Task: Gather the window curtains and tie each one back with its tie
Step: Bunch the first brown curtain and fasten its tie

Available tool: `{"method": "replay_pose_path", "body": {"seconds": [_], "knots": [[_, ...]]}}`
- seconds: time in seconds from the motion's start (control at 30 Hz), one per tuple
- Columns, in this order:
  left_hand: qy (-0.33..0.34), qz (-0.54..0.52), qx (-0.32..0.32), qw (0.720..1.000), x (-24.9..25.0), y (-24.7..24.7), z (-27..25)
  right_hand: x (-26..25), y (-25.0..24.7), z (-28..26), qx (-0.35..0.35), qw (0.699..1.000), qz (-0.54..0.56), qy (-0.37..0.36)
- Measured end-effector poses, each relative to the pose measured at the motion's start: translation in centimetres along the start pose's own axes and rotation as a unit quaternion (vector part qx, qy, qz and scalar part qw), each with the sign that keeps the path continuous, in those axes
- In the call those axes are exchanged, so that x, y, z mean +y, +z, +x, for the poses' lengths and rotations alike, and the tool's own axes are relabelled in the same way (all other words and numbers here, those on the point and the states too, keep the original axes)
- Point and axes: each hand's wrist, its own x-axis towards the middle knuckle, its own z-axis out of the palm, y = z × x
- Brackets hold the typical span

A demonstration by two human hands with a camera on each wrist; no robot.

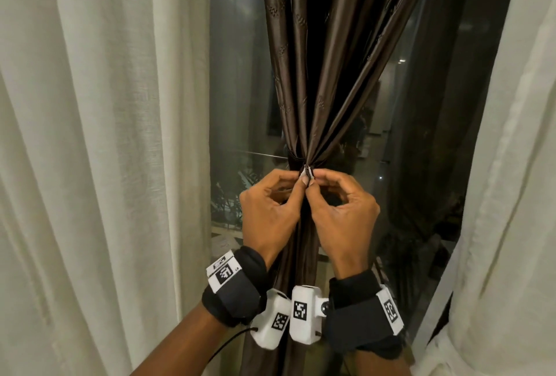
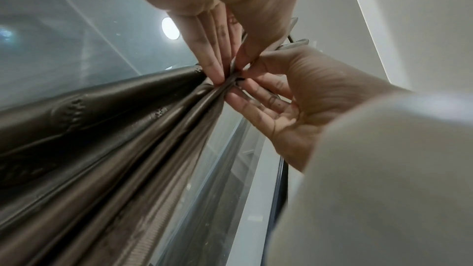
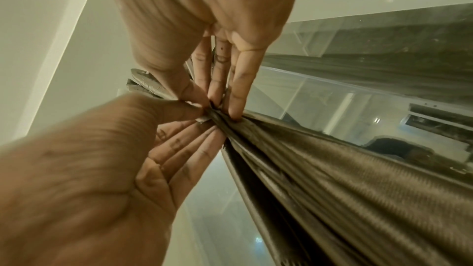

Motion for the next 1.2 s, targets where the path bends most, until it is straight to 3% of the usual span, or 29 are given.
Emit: {"method": "replay_pose_path", "body": {"seconds": [0.2,0.3,0.6,0.73,0.9,0.97,1.07,1.2], "knots": [[-0.071,-0.041,-0.048,0.995,0.2,-0.8,1.2,0.2,-0.9,0.9,-0.033,0.998,0.040,0.041],[-0.027,-0.009,-0.043,0.999,0.4,-0.5,1.4,0.6,-1.5,1.5,-0.062,0.991,0.073,0.089],[0.017,0.054,-0.026,0.998,0.8,1.4,2.0,-0.2,-3.3,2.3,-0.074,0.992,0.054,0.087],[0.011,0.083,-0.038,0.996,0.8,1.4,2.5,-0.4,-3.6,1.8,-0.093,0.969,0.156,0.166],[0.056,0.129,-0.048,0.989,0.8,1.1,2.4,-0.9,-3.9,1.7,-0.101,0.930,0.249,0.251],[0.043,0.109,-0.058,0.991,0.7,0.9,2.2,-0.9,-3.7,1.7,-0.095,0.928,0.258,0.252],[-0.016,0.058,-0.066,0.996,0.7,0.4,1.8,-0.4,-2.9,1.6,-0.076,0.950,0.228,0.201],[-0.046,0.041,-0.061,0.996,0.9,-0.4,1.4,0.2,-2.2,1.4,-0.070,0.964,0.198,0.160]]}}
